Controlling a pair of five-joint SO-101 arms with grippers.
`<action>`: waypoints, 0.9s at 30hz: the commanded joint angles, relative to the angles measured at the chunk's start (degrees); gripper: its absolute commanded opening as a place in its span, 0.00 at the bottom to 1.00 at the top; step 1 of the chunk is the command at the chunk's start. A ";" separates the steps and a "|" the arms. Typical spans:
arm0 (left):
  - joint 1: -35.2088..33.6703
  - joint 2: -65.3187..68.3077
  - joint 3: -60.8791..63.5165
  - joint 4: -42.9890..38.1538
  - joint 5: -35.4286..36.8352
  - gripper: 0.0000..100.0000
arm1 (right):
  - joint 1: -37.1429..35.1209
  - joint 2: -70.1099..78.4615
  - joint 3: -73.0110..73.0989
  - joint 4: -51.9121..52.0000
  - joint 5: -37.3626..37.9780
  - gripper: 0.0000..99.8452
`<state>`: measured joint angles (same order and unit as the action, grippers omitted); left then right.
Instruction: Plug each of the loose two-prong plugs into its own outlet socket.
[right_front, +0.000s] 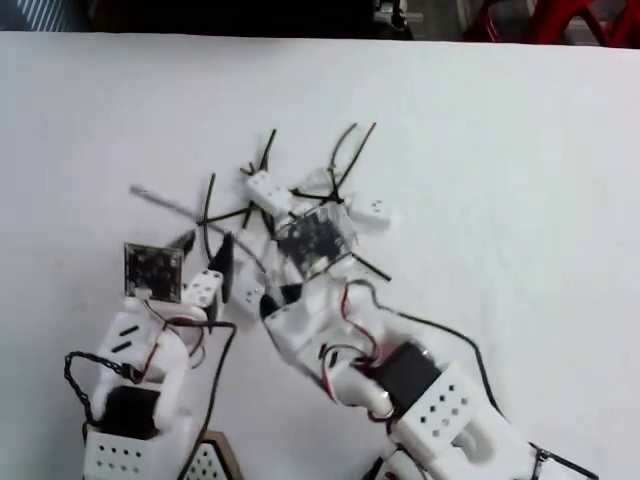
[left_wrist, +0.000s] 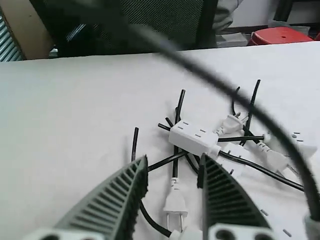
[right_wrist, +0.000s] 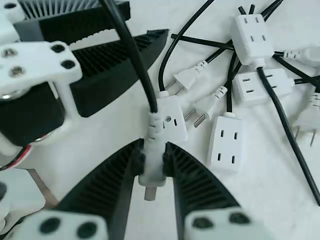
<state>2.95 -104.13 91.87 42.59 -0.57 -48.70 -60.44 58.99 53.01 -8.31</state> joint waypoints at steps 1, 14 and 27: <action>4.09 -0.22 -5.80 1.49 -4.13 0.18 | -0.92 -1.54 -0.35 -1.36 0.09 0.02; 18.51 -0.40 -14.42 11.08 -13.80 0.18 | -1.01 -1.98 -0.35 -1.01 0.09 0.02; 12.44 -0.04 -25.93 20.04 -10.81 0.19 | 10.77 -1.71 -0.26 -3.74 -0.44 0.02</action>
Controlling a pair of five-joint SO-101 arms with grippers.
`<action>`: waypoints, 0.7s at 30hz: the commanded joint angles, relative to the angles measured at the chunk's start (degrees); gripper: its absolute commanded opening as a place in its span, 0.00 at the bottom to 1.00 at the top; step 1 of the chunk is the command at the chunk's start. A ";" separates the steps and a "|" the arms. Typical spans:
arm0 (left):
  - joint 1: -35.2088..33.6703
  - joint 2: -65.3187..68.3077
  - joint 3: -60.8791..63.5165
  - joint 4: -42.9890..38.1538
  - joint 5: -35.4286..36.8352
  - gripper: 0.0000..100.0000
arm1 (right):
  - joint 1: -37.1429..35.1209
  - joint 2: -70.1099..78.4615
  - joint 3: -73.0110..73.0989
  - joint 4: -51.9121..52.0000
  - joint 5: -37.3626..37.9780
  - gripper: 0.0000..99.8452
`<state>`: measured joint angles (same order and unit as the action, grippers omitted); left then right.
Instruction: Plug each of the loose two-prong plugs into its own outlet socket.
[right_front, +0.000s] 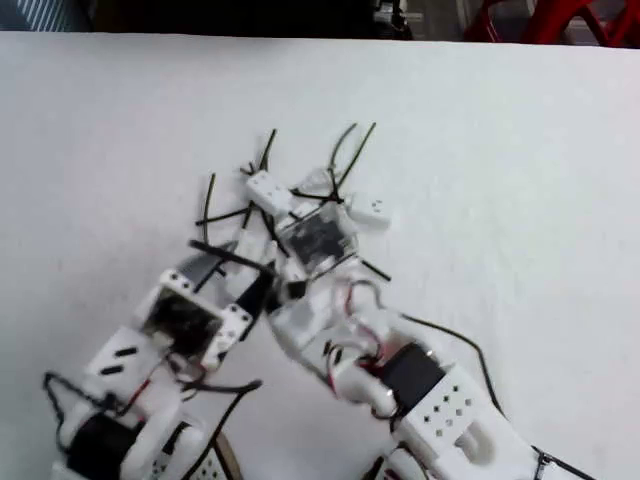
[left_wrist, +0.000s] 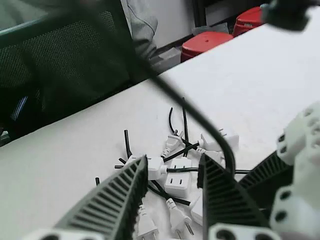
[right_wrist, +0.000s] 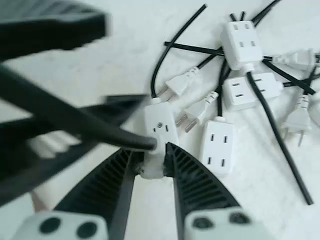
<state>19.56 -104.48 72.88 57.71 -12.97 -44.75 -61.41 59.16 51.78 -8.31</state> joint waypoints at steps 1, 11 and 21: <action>-6.29 0.31 -6.95 6.59 1.58 0.20 | 9.54 -0.48 -0.35 -3.56 -0.97 0.02; -14.20 15.08 -3.34 11.16 2.02 0.27 | 19.91 -0.48 6.59 -15.60 -4.75 0.02; -6.46 46.46 -18.55 11.34 12.66 0.27 | 31.34 -0.48 6.68 -19.12 -5.10 0.02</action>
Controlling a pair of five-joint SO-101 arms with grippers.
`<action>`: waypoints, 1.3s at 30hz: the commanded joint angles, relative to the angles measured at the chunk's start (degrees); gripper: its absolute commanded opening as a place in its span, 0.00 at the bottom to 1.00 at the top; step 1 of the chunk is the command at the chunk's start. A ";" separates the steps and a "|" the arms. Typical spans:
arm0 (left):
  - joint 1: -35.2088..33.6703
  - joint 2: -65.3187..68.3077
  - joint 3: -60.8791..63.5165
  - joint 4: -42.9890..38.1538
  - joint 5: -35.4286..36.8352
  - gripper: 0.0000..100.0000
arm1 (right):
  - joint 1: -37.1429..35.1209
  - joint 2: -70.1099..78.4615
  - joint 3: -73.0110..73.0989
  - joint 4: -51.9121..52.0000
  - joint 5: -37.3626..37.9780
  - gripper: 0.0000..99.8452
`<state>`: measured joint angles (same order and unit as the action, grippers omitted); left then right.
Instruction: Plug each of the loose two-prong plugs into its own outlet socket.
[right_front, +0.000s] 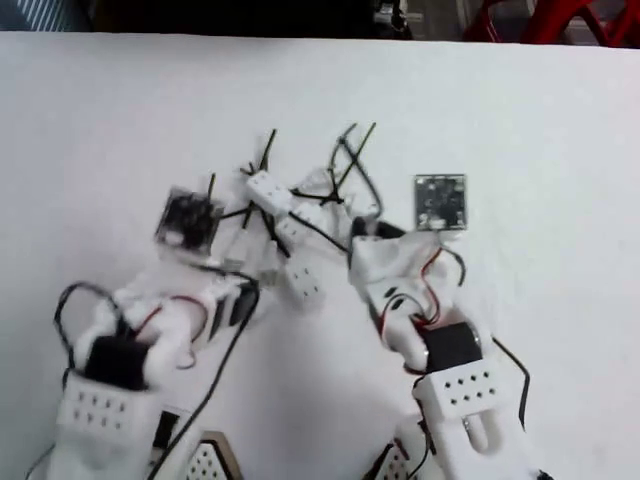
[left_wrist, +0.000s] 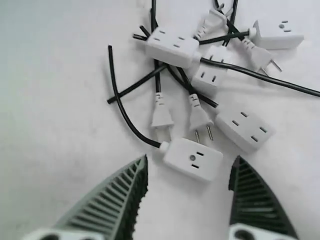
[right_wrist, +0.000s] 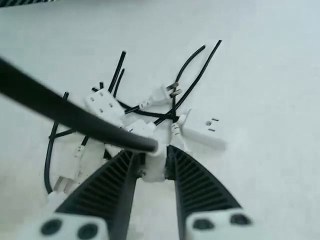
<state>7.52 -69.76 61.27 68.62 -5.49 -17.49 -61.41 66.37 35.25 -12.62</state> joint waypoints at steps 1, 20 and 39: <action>7.43 15.08 -8.26 0.44 6.95 0.27 | 5.58 -0.48 -0.53 -3.21 -2.02 0.02; 18.07 64.04 -35.69 -0.53 30.24 0.27 | 12.79 -0.48 -0.53 -5.58 -5.36 0.02; 17.89 89.01 -47.30 0.44 16.53 0.21 | 12.70 -0.48 -0.53 -5.23 -5.19 0.02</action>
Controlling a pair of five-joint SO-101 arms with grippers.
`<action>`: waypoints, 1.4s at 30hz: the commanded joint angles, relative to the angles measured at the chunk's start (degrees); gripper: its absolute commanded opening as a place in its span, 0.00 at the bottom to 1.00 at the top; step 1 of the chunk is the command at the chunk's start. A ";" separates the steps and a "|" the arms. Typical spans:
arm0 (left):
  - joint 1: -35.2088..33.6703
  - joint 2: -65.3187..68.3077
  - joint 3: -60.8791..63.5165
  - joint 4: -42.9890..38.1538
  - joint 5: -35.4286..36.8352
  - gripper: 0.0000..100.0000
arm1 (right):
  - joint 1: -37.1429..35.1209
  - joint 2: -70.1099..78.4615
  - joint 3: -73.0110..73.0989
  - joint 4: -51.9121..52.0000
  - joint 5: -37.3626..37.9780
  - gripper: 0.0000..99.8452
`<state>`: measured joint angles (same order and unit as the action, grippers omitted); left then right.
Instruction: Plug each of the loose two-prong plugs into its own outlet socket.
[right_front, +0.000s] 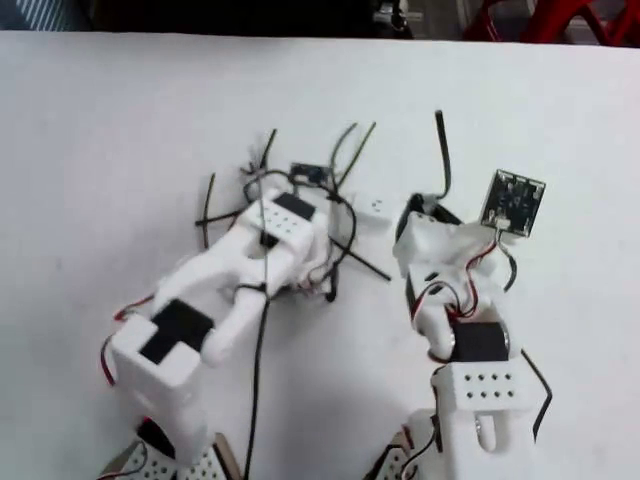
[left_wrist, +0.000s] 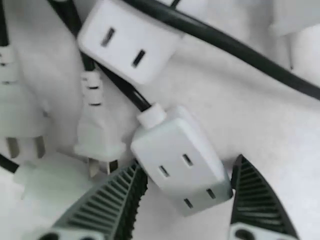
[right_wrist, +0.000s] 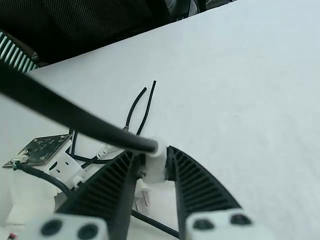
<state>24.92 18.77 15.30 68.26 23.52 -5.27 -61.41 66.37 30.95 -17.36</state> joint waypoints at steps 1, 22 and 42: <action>0.40 0.48 -1.32 0.79 -17.58 0.18 | 0.48 -0.48 -0.53 -0.92 -0.44 0.02; -3.38 -1.89 3.08 3.52 -62.86 0.09 | 0.40 -0.48 -0.44 -0.92 -0.18 0.02; -7.25 -47.16 18.37 8.88 -60.13 0.25 | -0.66 -0.57 -0.44 -0.66 0.62 0.02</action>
<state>18.51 -17.54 30.68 77.05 -37.14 -5.27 -61.41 66.37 30.95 -17.36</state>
